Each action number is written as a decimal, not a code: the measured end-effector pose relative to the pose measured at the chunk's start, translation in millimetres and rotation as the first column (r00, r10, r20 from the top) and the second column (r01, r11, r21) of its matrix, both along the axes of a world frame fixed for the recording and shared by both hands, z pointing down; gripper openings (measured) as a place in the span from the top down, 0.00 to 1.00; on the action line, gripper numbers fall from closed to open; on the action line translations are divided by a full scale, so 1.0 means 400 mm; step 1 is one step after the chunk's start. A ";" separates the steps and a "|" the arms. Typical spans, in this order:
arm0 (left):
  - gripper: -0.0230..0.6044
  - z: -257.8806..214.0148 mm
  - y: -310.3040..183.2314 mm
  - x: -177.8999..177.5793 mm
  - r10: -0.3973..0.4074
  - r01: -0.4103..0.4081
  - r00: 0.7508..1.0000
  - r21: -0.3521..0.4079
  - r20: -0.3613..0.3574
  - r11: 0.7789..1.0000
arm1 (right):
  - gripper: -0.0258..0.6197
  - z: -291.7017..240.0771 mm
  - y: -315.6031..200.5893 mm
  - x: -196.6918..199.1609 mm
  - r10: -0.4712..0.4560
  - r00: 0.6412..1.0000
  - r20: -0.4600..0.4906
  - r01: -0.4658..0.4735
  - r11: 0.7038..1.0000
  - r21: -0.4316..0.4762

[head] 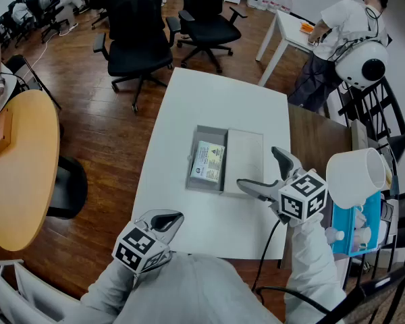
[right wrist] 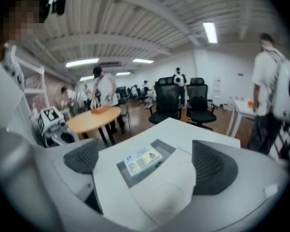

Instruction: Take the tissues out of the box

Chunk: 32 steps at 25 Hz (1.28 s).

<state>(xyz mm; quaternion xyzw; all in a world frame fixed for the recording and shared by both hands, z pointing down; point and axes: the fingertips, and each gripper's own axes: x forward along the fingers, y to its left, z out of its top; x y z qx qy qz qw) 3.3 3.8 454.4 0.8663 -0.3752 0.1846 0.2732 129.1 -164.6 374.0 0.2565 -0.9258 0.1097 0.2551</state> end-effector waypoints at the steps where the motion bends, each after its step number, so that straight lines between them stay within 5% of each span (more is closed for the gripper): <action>1: 0.94 0.000 0.001 -0.007 0.000 0.000 1.000 -0.002 0.001 1.000 | 0.04 0.017 -0.005 -0.026 -0.066 0.993 -0.098 0.068 0.998 0.019; 4: 0.94 0.000 0.003 -0.026 -0.002 0.002 1.000 -0.005 0.002 1.000 | 0.03 0.070 -0.011 -0.105 -0.239 0.914 -0.328 0.259 0.966 0.018; 9: 0.94 0.006 0.011 -0.055 -0.026 0.026 1.000 -0.006 -0.005 1.000 | 0.03 0.192 -0.013 -0.209 -0.415 0.747 -0.519 0.437 0.895 -0.088; 12: 0.94 0.008 0.015 -0.078 -0.051 0.051 0.999 -0.011 -0.005 0.999 | 0.03 0.268 -0.018 -0.242 -0.474 0.663 -0.580 0.484 0.862 -0.151; 22: 0.94 0.030 0.045 -0.157 -0.169 0.169 0.986 -0.051 0.006 0.984 | 0.03 0.470 -0.040 -0.265 -0.584 0.477 -0.657 0.504 0.794 -0.340; 25: 0.94 0.036 0.049 -0.187 -0.194 0.194 0.981 -0.064 0.005 0.979 | 0.03 0.496 -0.031 -0.256 -0.613 0.442 -0.655 0.474 0.780 -0.410; 32: 0.94 0.047 0.035 -0.203 -0.204 0.203 0.979 -0.077 -0.005 0.976 | 0.03 0.495 -0.028 -0.288 -0.647 0.431 -0.629 0.517 0.748 -0.416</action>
